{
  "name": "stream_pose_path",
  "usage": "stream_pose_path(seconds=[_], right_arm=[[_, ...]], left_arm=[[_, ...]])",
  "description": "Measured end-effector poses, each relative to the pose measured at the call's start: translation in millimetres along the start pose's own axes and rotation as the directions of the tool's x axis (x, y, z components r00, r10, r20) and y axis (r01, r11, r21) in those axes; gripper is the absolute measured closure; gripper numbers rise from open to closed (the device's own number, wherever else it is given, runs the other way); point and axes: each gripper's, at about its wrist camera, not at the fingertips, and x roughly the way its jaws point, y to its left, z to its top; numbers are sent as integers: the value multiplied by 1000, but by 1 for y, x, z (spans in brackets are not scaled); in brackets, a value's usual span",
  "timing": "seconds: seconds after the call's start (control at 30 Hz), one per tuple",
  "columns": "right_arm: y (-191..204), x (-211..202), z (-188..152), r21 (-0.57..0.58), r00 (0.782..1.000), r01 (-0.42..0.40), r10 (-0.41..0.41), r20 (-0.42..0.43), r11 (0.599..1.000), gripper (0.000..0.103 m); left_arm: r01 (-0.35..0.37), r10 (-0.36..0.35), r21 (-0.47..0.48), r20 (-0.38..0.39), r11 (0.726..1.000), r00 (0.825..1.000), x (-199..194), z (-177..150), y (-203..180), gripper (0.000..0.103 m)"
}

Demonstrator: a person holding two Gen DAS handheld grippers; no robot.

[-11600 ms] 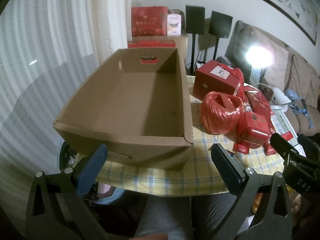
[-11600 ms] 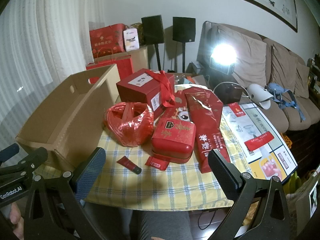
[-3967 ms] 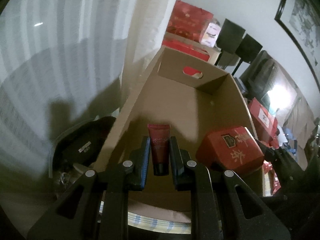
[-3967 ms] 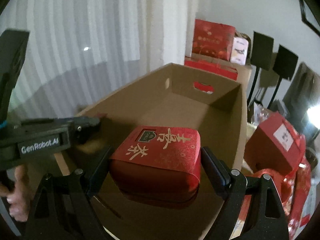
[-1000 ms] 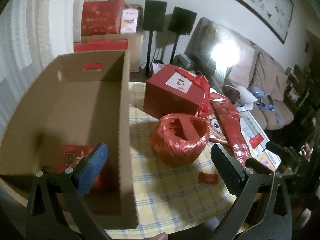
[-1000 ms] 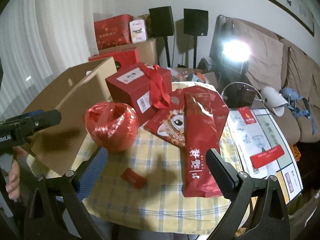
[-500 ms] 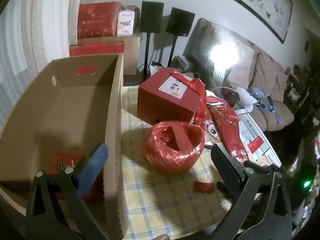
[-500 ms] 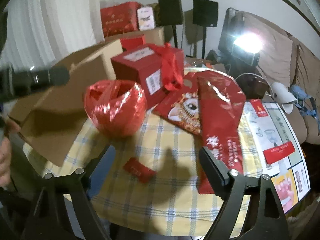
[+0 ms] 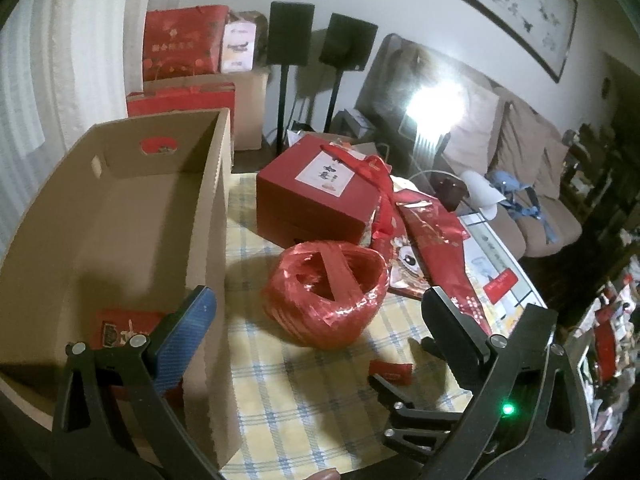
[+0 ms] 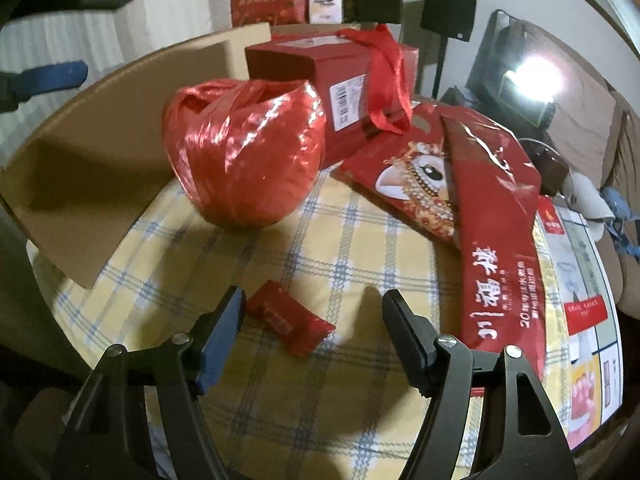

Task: Organize objects
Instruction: 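Move the left tool toward the small red candy packet on the cloth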

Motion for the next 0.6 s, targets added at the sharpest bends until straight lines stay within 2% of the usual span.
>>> stream_pose_path(seconds=[0.17, 0.3, 0.4, 0.6], right_arm=[[1, 2, -2, -14, 1000, -6, 6, 2, 1000, 35], [-8, -8, 0, 37, 999, -49, 49, 8, 998, 34], [-20, -26, 1, 66, 999, -29, 27, 31, 997, 30], [-49, -55, 5, 131, 998, 32, -39, 55, 991, 30]], left_arm=[[12, -12, 0, -6, 1000, 1000, 1, -2, -3, 0], [25, -25, 12, -12, 1000, 1000, 0, -5, -9, 0], [38, -38, 25, -15, 999, 999, 0, -7, -14, 0], [67, -65, 42, -42, 997, 997, 3, -17, -28, 1]])
